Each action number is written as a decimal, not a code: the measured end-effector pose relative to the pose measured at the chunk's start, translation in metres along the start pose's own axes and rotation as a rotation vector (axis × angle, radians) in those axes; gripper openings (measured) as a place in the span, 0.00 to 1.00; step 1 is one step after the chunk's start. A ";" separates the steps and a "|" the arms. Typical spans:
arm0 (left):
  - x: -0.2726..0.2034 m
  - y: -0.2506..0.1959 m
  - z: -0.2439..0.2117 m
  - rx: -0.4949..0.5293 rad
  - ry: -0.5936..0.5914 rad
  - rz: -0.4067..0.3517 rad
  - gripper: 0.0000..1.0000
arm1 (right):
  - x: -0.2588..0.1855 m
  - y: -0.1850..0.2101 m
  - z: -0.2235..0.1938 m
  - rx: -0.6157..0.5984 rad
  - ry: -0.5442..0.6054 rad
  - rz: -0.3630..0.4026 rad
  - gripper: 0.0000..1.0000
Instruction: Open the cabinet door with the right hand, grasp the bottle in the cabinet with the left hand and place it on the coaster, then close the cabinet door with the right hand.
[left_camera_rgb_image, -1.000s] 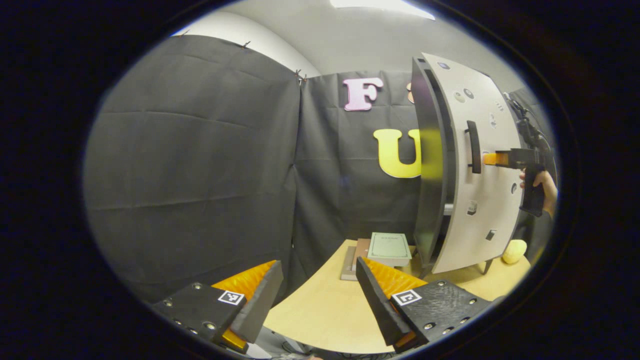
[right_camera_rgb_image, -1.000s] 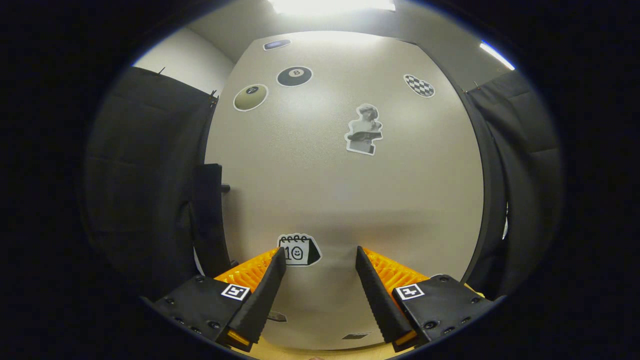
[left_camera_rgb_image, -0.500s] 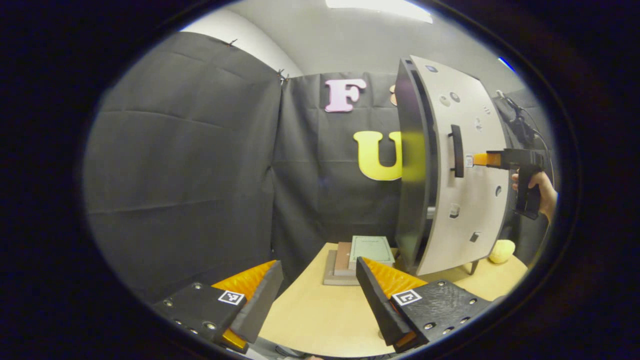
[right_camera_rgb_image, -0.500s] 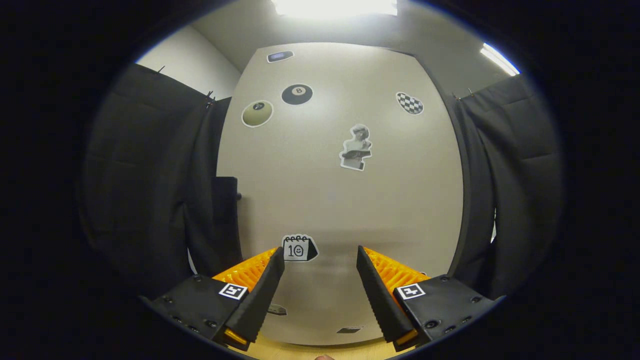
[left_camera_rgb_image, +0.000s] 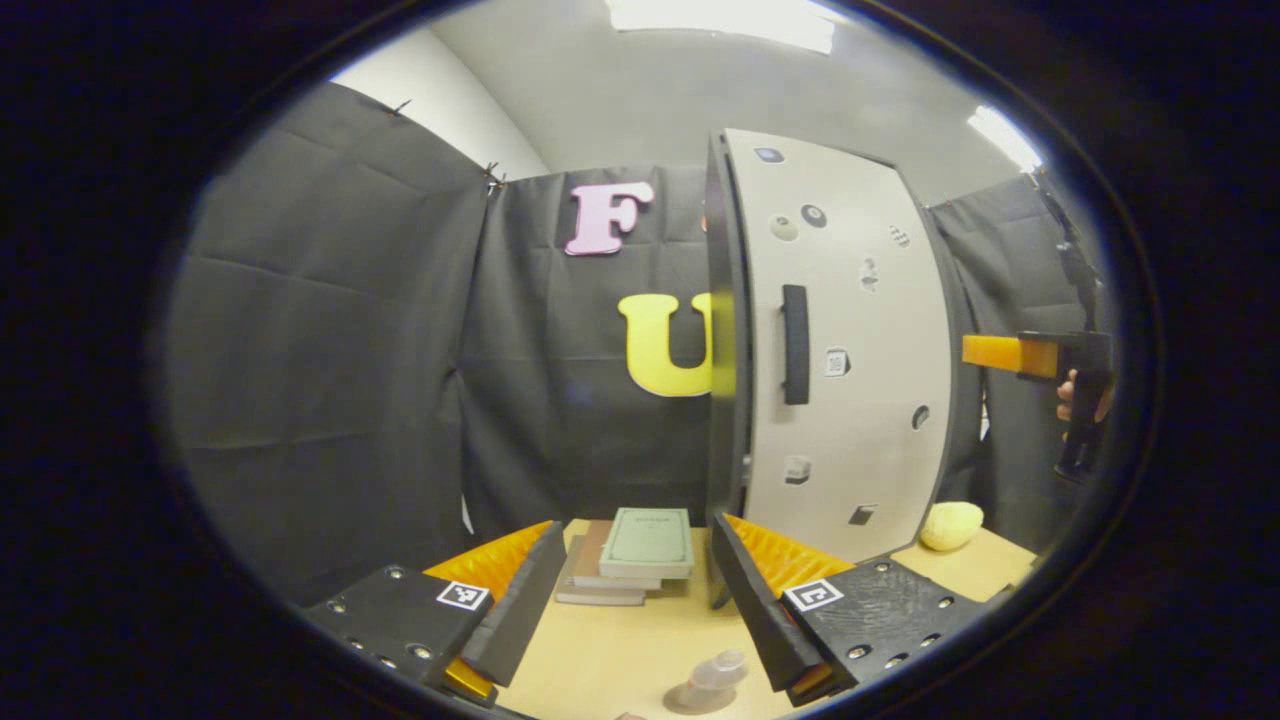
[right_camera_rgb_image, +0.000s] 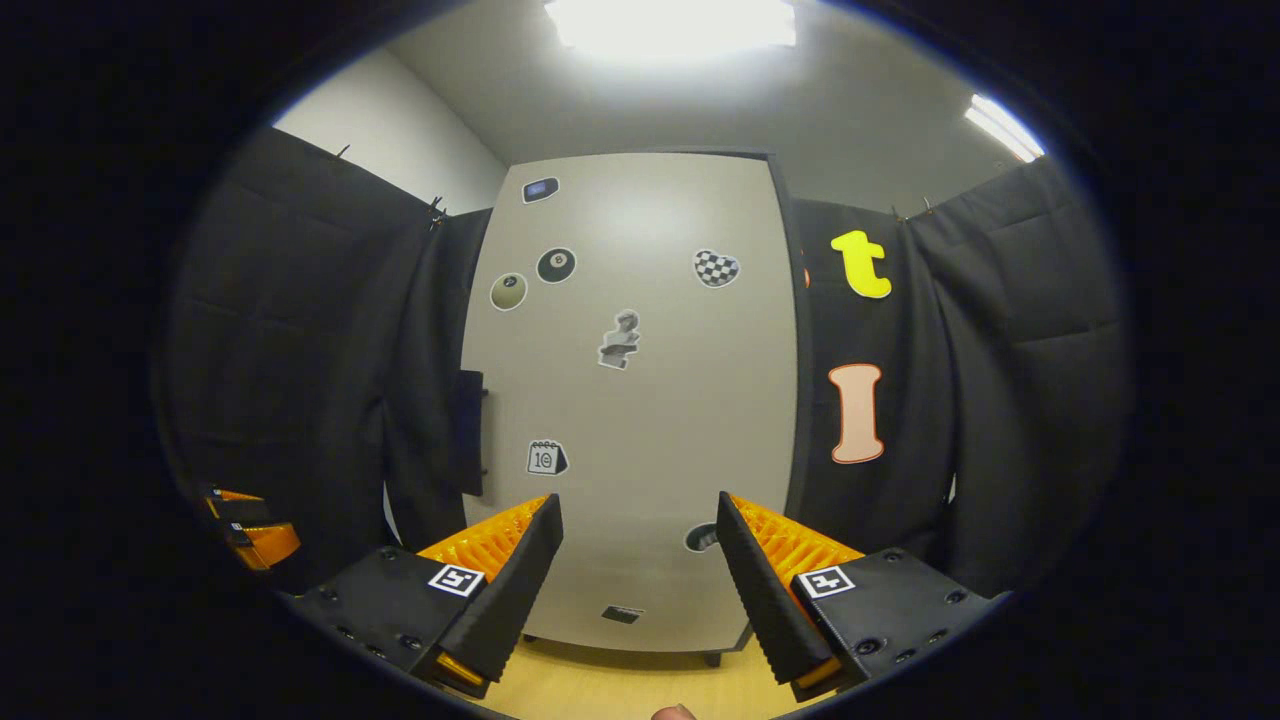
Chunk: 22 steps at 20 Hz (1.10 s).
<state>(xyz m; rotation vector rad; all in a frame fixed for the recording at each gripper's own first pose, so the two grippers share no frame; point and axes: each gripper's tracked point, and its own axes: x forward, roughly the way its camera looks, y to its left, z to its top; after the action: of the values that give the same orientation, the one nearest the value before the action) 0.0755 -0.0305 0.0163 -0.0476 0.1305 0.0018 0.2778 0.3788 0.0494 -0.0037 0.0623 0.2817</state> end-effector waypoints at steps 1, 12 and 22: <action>0.000 -0.017 0.006 0.003 -0.010 -0.011 0.91 | -0.011 -0.016 0.000 -0.004 -0.001 -0.015 0.99; -0.019 -0.131 0.047 0.059 -0.077 -0.034 0.91 | -0.104 -0.158 -0.037 -0.025 0.007 -0.128 0.98; -0.038 -0.128 0.054 0.071 -0.099 -0.051 0.89 | -0.137 -0.158 -0.063 0.035 0.032 -0.180 0.98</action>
<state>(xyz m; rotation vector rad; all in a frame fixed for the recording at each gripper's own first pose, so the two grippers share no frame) 0.0455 -0.1558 0.0813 0.0197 0.0307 -0.0511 0.1867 0.1881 -0.0063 0.0204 0.0978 0.1001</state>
